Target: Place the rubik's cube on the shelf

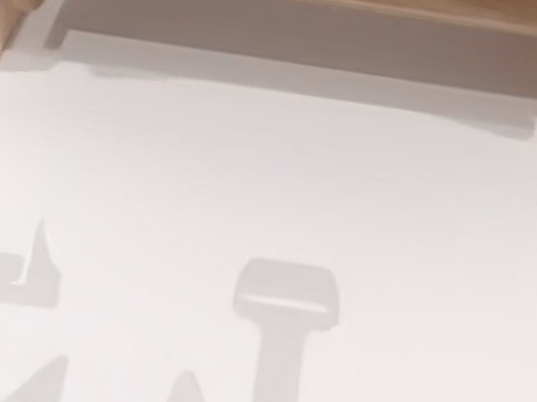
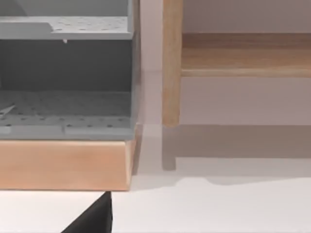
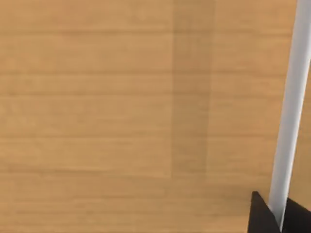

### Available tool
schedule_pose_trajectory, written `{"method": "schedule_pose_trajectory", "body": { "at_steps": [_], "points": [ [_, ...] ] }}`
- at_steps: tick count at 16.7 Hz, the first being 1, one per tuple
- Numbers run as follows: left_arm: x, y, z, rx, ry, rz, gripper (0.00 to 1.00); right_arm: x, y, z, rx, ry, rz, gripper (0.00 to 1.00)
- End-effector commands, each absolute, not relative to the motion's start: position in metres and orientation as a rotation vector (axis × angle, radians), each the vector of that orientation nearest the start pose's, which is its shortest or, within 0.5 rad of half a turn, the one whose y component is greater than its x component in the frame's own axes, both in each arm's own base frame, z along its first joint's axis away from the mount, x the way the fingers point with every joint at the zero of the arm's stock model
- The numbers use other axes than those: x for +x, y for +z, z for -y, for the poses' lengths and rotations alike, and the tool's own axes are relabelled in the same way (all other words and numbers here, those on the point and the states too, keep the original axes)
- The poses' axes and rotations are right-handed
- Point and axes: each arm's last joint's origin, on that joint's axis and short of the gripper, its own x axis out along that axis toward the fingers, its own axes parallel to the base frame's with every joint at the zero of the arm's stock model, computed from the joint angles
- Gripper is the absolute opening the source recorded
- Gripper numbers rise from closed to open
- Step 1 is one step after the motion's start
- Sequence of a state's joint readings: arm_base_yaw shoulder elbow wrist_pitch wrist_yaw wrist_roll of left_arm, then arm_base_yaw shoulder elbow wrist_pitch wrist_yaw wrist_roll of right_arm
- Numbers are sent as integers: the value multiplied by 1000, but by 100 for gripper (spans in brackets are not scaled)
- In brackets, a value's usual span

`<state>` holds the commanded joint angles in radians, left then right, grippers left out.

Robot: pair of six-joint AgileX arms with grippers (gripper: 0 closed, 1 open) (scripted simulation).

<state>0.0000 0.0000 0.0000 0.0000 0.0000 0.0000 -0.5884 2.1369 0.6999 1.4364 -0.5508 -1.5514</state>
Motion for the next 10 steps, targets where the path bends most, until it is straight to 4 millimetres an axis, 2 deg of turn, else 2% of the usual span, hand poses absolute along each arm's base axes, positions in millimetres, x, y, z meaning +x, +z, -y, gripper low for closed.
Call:
{"method": "schedule_pose_trajectory", "body": {
  "at_steps": [5, 7, 10],
  "points": [
    [106, 160, 1, 0, 0, 0, 100, 303, 87, 180, -1565, -6, -15, 0],
    [106, 160, 1, 0, 0, 0, 100, 292, 86, 181, -1565, -7, -17, 0],
    [106, 160, 1, 0, 0, 0, 100, 262, 85, 180, -1555, -1, -19, 0]
  ]
}}
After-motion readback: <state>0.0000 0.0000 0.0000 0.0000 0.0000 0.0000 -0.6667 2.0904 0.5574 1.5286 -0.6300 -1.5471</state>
